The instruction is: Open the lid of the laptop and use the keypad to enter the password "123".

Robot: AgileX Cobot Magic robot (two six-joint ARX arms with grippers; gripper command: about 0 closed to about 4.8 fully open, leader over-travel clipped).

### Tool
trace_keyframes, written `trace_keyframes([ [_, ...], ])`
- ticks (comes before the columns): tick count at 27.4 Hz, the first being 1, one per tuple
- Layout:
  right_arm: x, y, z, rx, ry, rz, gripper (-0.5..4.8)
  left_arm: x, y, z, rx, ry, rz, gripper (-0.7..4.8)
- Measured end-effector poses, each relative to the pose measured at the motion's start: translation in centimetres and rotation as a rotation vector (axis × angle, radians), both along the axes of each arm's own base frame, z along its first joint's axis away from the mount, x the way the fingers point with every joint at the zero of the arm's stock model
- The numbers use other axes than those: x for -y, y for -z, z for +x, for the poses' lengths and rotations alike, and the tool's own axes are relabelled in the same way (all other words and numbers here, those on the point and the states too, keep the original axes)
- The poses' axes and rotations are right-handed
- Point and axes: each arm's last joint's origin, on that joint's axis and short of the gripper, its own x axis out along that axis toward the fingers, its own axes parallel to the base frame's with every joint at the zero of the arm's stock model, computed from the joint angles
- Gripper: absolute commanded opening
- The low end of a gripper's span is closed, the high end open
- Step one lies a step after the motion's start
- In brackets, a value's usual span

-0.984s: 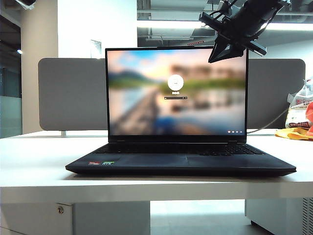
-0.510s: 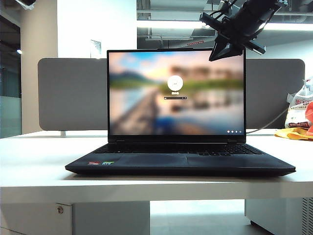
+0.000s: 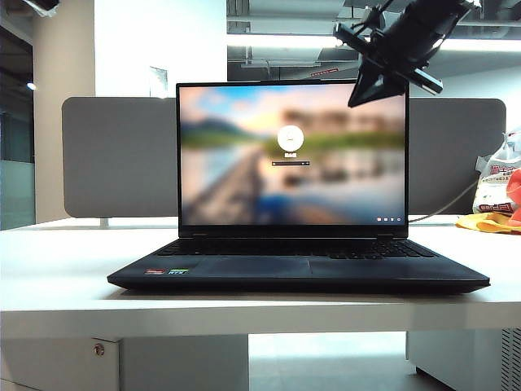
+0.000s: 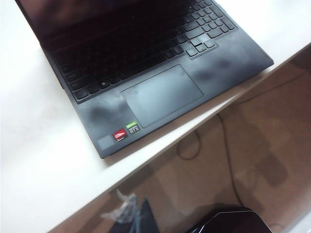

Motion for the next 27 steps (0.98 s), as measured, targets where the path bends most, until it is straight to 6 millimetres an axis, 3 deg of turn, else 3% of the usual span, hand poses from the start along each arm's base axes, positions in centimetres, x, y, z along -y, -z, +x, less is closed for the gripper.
trace_keyframes([
  [6, -0.6, 0.4, -1.1, -0.09, -0.055, -0.031, -0.06, 0.0, 0.0, 0.0, 0.004, -0.009, 0.005, -0.05],
  [12, -1.7, 1.8, -2.9, -0.222, -0.145, -0.201, -0.06, 0.1, 0.0, 0.2, 0.012, -0.012, 0.002, -0.05],
  [17, -1.5, 5.7, -4.3, -0.378, -0.144, -0.334, -0.06, 0.6, -0.3, 0.6, 0.034, 0.011, -0.038, -0.05],
  [19, -1.0, 8.5, -4.9, -0.46, -0.134, -0.364, -0.06, 0.9, -0.6, 0.8, 0.038, 0.06, -0.084, -0.05],
  [22, -1.0, 9.4, -4.7, -0.438, -0.117, -0.373, -0.06, 1.4, -0.7, 1.1, 0.028, 0.106, -0.115, -0.05],
  [25, -1.1, 10.4, -4.1, -0.449, -0.112, -0.375, -0.06, 2.3, -3.7, 1.9, 0.071, 0.153, -0.171, -0.05],
  [27, -0.8, 11.5, -3.6, -0.482, -0.092, -0.382, -0.06, 3.1, -4.6, 2.7, 0.077, 0.196, -0.172, -0.05],
])
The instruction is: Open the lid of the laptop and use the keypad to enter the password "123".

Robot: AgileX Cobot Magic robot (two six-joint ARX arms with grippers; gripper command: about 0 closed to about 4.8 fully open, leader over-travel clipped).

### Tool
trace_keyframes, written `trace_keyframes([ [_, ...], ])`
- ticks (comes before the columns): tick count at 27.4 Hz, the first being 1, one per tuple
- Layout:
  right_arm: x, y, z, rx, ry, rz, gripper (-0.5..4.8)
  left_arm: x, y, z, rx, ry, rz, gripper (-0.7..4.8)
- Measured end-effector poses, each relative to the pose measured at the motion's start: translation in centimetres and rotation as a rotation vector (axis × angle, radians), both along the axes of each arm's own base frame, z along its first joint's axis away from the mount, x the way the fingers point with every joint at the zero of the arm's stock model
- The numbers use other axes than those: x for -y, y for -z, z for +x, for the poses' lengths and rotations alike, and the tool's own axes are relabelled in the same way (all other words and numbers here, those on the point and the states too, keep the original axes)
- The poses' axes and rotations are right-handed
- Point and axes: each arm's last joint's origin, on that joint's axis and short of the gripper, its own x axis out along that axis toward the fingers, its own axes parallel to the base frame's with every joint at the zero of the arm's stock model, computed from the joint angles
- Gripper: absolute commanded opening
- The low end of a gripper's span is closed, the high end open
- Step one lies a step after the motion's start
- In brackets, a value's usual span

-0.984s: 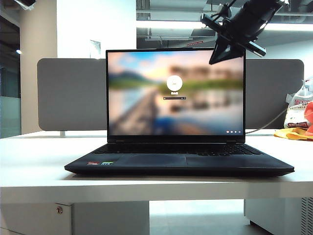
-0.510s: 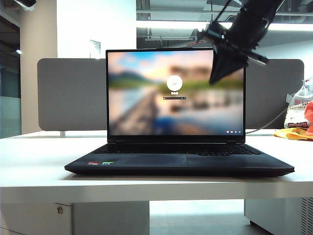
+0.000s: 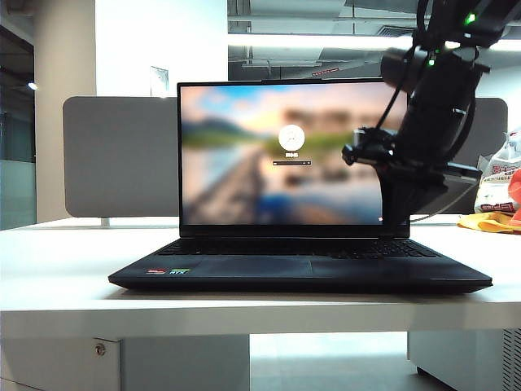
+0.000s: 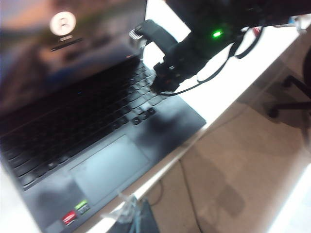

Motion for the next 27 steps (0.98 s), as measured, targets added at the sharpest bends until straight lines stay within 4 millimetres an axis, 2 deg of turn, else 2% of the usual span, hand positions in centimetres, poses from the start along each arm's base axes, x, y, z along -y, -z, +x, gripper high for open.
trace_keyframes([
  [3, 0.7, 0.6, 0.4, -0.017, 0.025, -0.006, -0.06, 0.6, 0.5, 0.5, -0.045, 0.029, 0.025, -0.05],
  [9, 0.5, 1.4, 0.8, -0.026, 0.017, 0.015, -0.06, 0.8, 0.7, 0.8, -0.054, 0.031, 0.036, -0.05],
  [20, 0.3, 1.4, 1.1, -0.001, 0.014, 0.048, -0.06, 0.8, 0.7, 0.8, -0.053, 0.032, 0.037, -0.05],
  [23, 0.1, 2.5, 1.4, -0.035, 0.013, 0.072, -0.06, 0.8, 0.7, 0.8, -0.052, 0.032, 0.038, -0.05],
  [27, 0.0, 2.5, 1.5, -0.035, 0.013, 0.074, -0.06, 0.8, 0.7, 0.8, -0.052, 0.032, 0.038, -0.05],
])
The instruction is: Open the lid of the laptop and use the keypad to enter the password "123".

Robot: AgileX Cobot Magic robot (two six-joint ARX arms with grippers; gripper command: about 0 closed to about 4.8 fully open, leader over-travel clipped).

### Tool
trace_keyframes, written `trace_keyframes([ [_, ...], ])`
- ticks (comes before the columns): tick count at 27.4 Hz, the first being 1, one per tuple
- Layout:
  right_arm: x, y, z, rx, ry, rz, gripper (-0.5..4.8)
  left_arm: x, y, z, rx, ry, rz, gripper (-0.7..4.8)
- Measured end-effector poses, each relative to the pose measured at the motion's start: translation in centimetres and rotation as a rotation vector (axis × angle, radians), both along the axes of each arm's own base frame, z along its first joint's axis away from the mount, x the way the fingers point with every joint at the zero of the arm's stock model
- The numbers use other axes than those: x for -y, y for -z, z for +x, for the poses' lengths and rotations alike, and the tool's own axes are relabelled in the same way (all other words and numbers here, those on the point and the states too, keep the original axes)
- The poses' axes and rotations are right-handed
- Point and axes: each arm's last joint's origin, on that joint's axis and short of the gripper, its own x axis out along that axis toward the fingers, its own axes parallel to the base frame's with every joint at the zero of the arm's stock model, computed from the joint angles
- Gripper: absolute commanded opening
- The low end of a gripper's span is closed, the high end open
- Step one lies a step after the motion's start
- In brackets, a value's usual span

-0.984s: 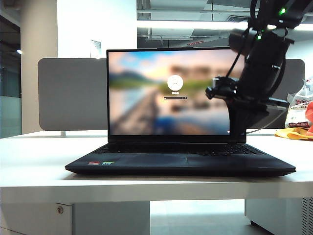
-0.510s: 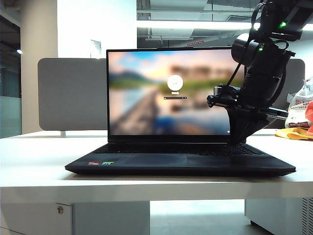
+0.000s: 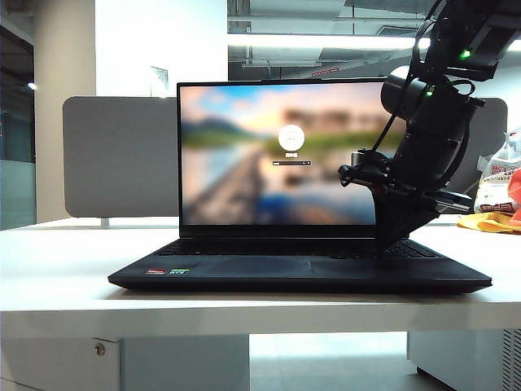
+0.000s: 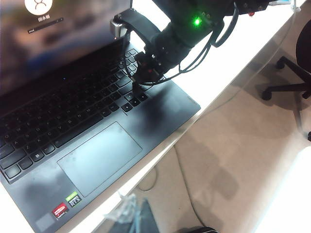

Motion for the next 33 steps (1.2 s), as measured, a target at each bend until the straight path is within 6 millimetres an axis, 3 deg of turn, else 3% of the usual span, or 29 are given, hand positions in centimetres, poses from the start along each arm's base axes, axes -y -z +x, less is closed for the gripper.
trace_keyframes([
  [2, 0.2, -0.5, -0.3, 0.007, 0.011, -0.027, -0.06, 0.0, 0.0, 0.0, 0.001, -0.002, 0.001, -0.05],
  [5, 0.6, -2.8, -0.7, 0.084, 0.025, -0.056, -0.06, 0.0, 0.0, 0.0, 0.004, 0.0, 0.004, -0.05],
  [17, 0.5, -0.3, -0.4, 0.003, 0.02, -0.089, -0.06, 0.0, 0.0, 0.0, 0.008, 0.003, 0.007, -0.05],
  [21, 0.6, -0.7, -0.5, 0.016, 0.009, -0.097, -0.06, 0.0, 0.0, 0.0, 0.014, 0.007, 0.011, -0.05],
  [24, 1.0, -3.5, -1.0, 0.108, 0.027, -0.107, -0.06, 0.0, 0.0, 0.0, 0.015, 0.006, 0.011, -0.05],
  [26, 1.1, -2.3, -1.3, 0.047, 0.026, -0.13, -0.06, 0.0, 0.0, 0.0, 0.015, 0.007, 0.013, -0.05],
  [33, 1.8, -1.8, -1.0, 0.037, 0.047, -0.14, -0.06, 0.0, 0.0, 0.0, 0.016, 0.007, 0.013, -0.05],
])
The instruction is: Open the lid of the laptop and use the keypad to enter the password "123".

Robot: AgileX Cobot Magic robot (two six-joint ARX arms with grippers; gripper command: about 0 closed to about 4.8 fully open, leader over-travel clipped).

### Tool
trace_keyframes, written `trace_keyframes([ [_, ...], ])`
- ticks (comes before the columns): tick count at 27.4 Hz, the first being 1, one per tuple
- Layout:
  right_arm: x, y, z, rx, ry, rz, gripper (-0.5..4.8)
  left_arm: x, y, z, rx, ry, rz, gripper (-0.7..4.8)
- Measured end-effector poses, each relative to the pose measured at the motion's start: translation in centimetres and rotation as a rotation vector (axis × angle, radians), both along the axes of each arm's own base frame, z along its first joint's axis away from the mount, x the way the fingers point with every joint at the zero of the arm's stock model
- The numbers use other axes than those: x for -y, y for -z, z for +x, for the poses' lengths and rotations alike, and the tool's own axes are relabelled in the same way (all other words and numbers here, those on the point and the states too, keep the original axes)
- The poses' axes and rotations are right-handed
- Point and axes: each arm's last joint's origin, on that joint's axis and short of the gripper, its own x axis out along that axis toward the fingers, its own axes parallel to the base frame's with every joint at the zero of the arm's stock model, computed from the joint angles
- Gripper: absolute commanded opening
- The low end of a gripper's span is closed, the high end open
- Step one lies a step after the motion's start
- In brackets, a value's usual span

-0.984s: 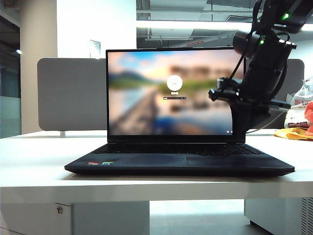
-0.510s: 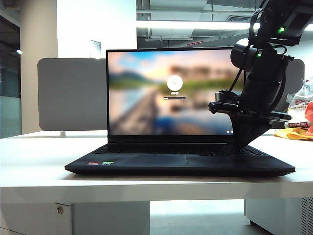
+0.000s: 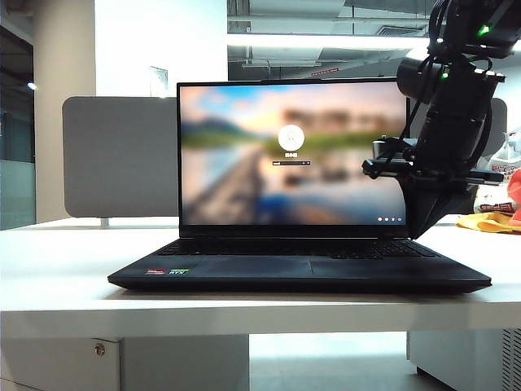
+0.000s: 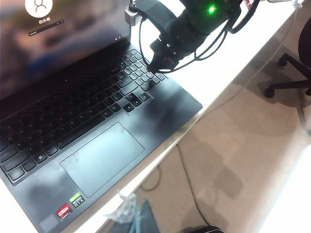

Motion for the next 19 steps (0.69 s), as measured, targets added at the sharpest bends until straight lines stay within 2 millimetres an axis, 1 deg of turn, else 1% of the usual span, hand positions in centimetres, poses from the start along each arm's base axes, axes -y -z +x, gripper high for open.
trace_keyframes([
  [2, 0.0, 0.3, 0.1, -0.007, 0.0, -0.002, -0.06, 0.0, 0.0, 0.0, 0.0, 0.0, 0.0, -0.05],
  [14, -0.1, 0.2, 0.2, 0.001, -0.007, 0.016, -0.06, 0.0, 0.0, 0.0, 0.001, 0.0, 0.0, -0.05],
  [17, -0.2, 1.3, 0.4, -0.034, -0.012, 0.025, -0.06, 0.0, 0.0, 0.0, 0.001, 0.001, 0.0, -0.05],
  [19, -0.2, 1.5, 0.6, -0.034, -0.015, 0.031, -0.06, 0.0, 0.0, 0.0, 0.002, -0.002, 0.001, -0.05],
])
